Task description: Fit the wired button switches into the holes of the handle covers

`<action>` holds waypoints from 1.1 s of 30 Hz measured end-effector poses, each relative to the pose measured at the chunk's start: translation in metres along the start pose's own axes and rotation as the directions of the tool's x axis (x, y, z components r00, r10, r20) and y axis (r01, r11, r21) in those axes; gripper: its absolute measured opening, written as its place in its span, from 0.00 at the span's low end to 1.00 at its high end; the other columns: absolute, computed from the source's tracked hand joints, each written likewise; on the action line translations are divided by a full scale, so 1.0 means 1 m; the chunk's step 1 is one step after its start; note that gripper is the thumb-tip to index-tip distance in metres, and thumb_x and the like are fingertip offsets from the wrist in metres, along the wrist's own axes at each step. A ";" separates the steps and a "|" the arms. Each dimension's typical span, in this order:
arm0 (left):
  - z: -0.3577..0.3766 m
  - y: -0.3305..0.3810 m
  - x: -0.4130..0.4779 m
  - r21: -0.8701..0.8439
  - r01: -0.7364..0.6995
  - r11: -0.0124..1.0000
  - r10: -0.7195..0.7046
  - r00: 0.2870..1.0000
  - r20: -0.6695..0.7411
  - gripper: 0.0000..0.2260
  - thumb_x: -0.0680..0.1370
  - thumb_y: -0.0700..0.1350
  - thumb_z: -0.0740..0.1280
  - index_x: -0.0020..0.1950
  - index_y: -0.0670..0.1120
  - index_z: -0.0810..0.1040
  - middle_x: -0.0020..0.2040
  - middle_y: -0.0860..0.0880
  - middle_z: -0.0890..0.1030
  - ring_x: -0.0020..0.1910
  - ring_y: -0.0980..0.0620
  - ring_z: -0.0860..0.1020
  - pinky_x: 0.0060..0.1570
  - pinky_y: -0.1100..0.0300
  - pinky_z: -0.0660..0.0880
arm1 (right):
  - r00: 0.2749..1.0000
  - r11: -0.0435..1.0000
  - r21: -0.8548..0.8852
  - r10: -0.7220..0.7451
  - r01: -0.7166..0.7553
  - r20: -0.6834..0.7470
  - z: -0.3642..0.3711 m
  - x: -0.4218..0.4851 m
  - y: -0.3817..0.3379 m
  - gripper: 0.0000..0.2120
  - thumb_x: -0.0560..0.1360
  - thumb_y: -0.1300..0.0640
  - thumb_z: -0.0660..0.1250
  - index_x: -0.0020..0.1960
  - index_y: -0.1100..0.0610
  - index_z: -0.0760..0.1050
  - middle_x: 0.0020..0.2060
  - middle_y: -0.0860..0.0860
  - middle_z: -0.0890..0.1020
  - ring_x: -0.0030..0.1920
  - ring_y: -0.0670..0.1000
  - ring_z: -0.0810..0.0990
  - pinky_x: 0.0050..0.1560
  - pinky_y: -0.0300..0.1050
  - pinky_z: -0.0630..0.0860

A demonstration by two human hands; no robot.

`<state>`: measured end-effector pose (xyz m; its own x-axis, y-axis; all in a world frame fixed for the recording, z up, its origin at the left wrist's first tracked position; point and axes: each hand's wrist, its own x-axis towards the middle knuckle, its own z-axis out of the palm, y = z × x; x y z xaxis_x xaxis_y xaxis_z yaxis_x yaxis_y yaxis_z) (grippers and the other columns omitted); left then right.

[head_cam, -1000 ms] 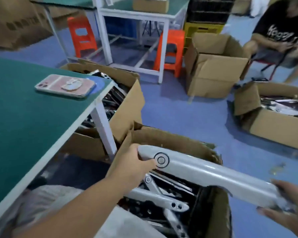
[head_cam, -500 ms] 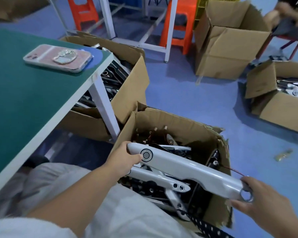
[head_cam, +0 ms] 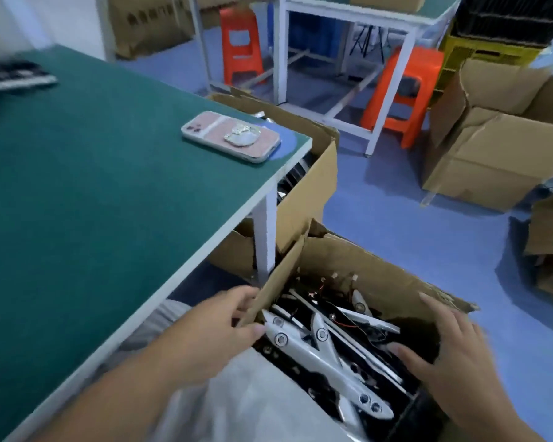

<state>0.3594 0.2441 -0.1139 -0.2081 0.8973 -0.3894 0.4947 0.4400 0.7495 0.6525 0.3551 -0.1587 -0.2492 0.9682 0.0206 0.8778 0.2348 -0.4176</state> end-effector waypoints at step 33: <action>-0.213 -0.201 -0.263 -0.460 -0.098 0.883 -0.455 0.071 -0.888 0.26 0.69 0.27 0.69 0.35 0.62 0.82 0.33 0.55 0.82 0.38 0.55 0.82 0.38 0.74 0.73 | 0.614 0.615 -0.015 -0.788 0.788 -0.050 0.172 0.116 -0.642 0.06 0.76 0.52 0.65 0.50 0.53 0.77 0.60 0.54 0.74 0.64 0.58 0.65 0.67 0.63 0.60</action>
<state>0.1346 -0.0724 -0.0482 -0.9888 -0.1038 0.1071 0.0691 0.3176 0.9457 -0.0101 0.3015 -0.0441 -0.8239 0.4138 0.3872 0.3499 0.9089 -0.2269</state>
